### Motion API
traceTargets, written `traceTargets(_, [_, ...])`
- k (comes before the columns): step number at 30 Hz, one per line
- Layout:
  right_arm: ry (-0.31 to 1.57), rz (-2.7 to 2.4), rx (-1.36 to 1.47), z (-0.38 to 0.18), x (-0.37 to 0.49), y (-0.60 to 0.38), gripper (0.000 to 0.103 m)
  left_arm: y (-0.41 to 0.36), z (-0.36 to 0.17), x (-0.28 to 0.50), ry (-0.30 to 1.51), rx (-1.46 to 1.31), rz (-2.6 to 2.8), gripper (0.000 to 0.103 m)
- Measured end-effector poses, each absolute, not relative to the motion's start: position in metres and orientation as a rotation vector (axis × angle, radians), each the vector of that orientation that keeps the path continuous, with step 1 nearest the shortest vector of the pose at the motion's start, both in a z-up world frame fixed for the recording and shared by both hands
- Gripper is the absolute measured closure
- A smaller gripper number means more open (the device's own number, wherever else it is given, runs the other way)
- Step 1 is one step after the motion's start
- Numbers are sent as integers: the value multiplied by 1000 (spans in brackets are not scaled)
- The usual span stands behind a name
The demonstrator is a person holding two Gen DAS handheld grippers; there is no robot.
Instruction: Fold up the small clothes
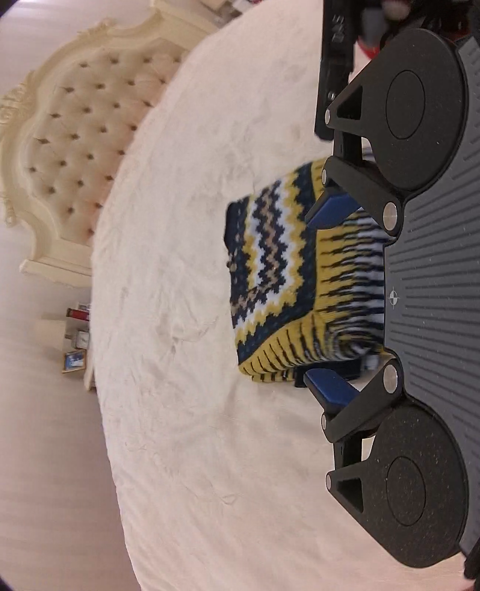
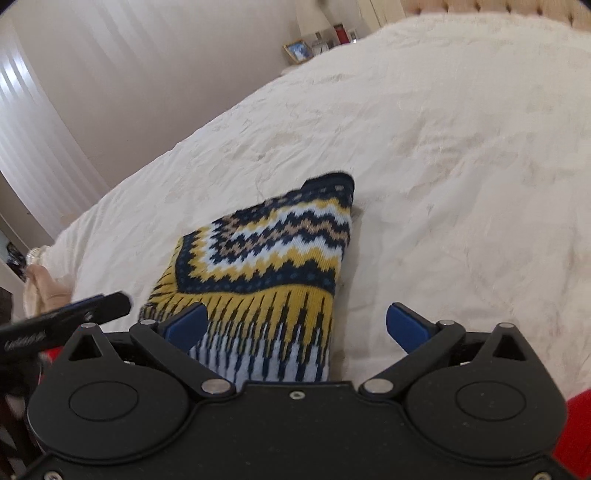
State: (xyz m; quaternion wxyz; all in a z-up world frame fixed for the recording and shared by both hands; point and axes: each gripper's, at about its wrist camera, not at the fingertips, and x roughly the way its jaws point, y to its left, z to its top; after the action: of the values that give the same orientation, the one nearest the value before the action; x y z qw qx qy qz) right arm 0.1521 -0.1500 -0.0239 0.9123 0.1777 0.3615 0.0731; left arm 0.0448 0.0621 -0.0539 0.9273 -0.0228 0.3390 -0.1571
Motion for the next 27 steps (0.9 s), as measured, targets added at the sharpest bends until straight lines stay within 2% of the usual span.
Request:
traceTargets(5, [718, 82, 318, -19, 159, -148, 1, 60, -80, 62, 736, 21, -240, 21])
traceTargets(11, [737, -110, 222, -19, 184, -144, 1, 78, -116, 74, 842, -43, -205, 18])
traceTargets(20, [911, -59, 181, -69, 221, -126, 3, 81, -119, 68, 845, -62, -188, 13])
traceTargets(27, [875, -31, 246, -64, 212, -140, 3, 77, -112, 69, 839, -37, -160, 13])
